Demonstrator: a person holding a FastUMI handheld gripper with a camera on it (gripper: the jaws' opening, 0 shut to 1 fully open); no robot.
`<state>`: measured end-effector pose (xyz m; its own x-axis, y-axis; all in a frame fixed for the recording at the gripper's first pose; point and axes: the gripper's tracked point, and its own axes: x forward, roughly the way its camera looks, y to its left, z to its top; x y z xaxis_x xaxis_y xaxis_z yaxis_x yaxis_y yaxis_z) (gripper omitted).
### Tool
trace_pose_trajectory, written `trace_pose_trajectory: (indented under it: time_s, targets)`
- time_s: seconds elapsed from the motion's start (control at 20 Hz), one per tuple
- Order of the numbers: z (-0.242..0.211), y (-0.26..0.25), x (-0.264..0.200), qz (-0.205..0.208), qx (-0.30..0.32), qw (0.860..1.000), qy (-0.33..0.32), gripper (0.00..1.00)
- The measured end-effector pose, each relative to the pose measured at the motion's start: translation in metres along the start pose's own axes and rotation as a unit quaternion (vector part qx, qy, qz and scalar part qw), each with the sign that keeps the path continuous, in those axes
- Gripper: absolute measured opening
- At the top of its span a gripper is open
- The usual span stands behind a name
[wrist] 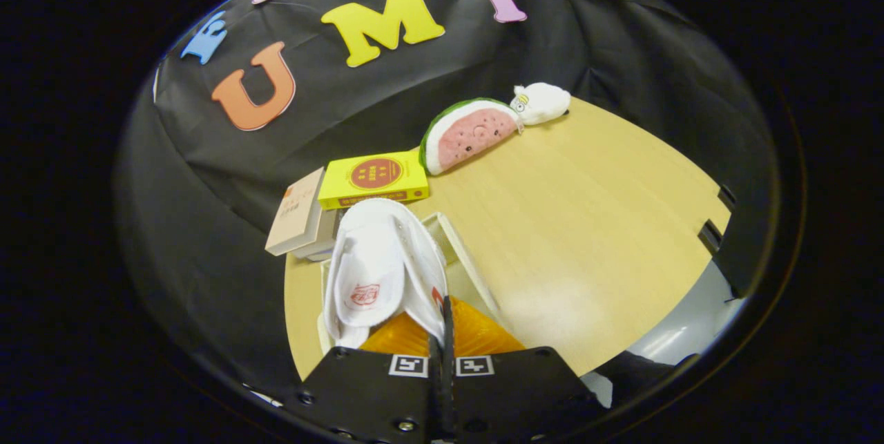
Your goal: Open the storage box then place both shoes into the box .Put the left shoe in first, then the right shoe, with the right side of both shoes facing outward in a uniform manner.
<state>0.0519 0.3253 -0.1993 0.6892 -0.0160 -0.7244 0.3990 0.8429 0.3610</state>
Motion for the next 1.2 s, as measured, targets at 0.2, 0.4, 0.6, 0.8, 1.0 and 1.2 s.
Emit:
trace_pose_trajectory:
  time_s: [0.2,0.4,0.6,0.8,1.0,1.2]
  targets:
    - [-0.008,-0.012,0.008,-0.036,-0.014,0.999,-0.020,0.00]
    - [-0.015,-0.016,0.026,-0.053,-0.017,0.998,-0.039,0.00]
    - [-0.016,-0.026,0.033,-0.068,-0.021,0.996,-0.054,0.00]
    - [-0.029,-0.017,0.031,-0.046,-0.050,0.996,-0.060,0.22]
    - [-0.032,-0.008,0.018,-0.016,-0.109,0.992,-0.065,0.67]
    - [0.001,0.002,-0.018,0.026,-0.168,0.978,-0.119,0.83]
